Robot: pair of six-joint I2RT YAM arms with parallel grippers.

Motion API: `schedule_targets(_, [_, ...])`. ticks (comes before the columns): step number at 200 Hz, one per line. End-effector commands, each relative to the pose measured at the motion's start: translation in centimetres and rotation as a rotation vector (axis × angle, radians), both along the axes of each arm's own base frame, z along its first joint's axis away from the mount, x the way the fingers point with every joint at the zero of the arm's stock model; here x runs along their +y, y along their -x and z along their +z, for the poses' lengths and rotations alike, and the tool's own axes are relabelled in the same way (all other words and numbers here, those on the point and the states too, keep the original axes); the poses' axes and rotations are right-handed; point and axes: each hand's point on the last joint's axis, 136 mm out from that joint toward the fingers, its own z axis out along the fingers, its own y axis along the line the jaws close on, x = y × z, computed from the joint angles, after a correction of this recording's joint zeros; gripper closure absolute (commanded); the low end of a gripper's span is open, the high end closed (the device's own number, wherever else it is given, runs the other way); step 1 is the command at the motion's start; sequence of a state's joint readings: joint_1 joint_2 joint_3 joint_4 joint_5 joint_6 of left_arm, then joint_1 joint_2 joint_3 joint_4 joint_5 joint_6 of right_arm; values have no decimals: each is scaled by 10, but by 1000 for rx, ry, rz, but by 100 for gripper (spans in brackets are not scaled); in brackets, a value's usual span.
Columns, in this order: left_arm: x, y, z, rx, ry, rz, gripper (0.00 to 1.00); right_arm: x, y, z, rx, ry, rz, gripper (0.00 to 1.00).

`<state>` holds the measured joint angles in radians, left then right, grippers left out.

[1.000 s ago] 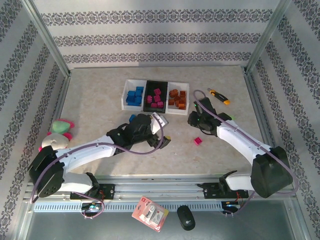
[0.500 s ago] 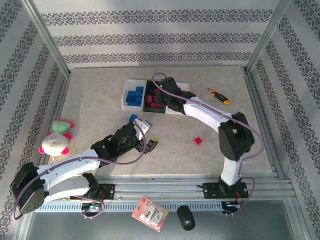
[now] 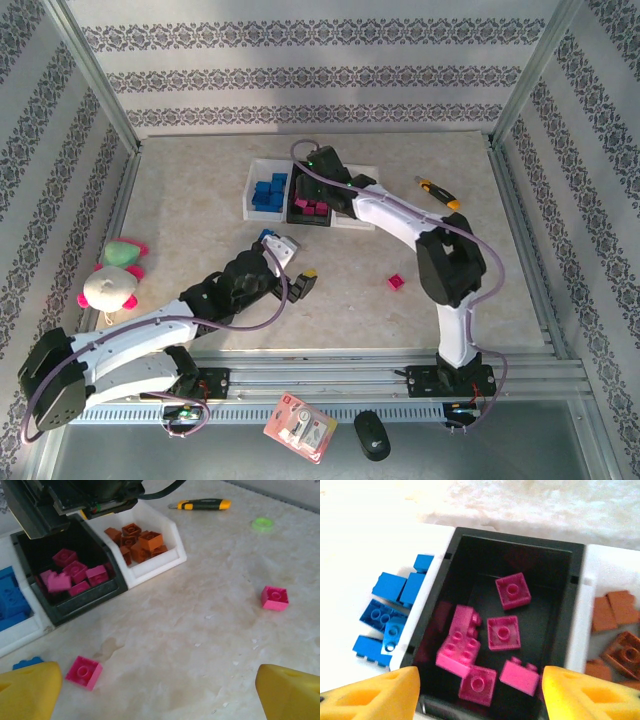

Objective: Sort the legos into containers by color
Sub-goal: Place the lego in the container, then pick up the lego from the bottom-right of the table.

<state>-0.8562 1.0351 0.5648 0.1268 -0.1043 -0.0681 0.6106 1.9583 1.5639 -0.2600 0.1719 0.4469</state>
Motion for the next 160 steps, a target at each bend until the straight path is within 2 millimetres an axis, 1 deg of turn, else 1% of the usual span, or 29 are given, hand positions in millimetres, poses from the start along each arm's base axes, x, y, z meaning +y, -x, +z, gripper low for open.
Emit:
schedule_targets(1, [-20,1,13,-43,59,-78,1,-33,18,37,-57,-26,-77,33])
schedule_targets(9, [-26,2,14,-46,55,-111,1,-46,28,36,-49,-28,-105,33])
schedule_targets(11, [-27,3,14,-48,54,-120,1,-48,31,33,-43,-26,-111,33])
schedule_targets(14, [-30,3,15,-53,53,-133,1,-53,36,35,-43,-29,-121,33])
schedule_targets(17, [-32,4,16,-55,53,-147,1,-58,40,31,-35,-24,-134,33])
schedule_targets(25, [-38,5,18,-64,57,-180,1,-71,53,31,-29,-30,-164,33])
schedule_targets(42, [-51,10,22,-86,62,-262,1,-104,84,19,17,-15,-256,33])
schedule_targets(44, [-53,11,22,-88,62,-271,1,-108,88,13,31,-7,-267,33])
schedule_targets(53, [-59,14,23,-94,62,-312,1,-125,107,7,64,-12,-329,33])
schedule_targets(67, [-68,18,23,-101,63,-370,1,-150,137,-13,140,-14,-430,33])
schedule_targets(85, [-78,24,23,-97,68,-435,1,-172,172,-36,222,-35,-532,33])
schedule_targets(100, [-84,30,21,-78,65,-489,0,-182,192,-55,271,-58,-581,32])
schedule_targets(115, [-90,34,19,-66,67,-532,1,-187,205,-73,310,-90,-614,32])
schedule_targets(134, [-95,38,17,-51,72,-573,1,-188,215,-92,366,-120,-649,31])
schedule_targets(160, [-97,42,13,-40,64,-598,1,-184,219,-107,411,-140,-663,32])
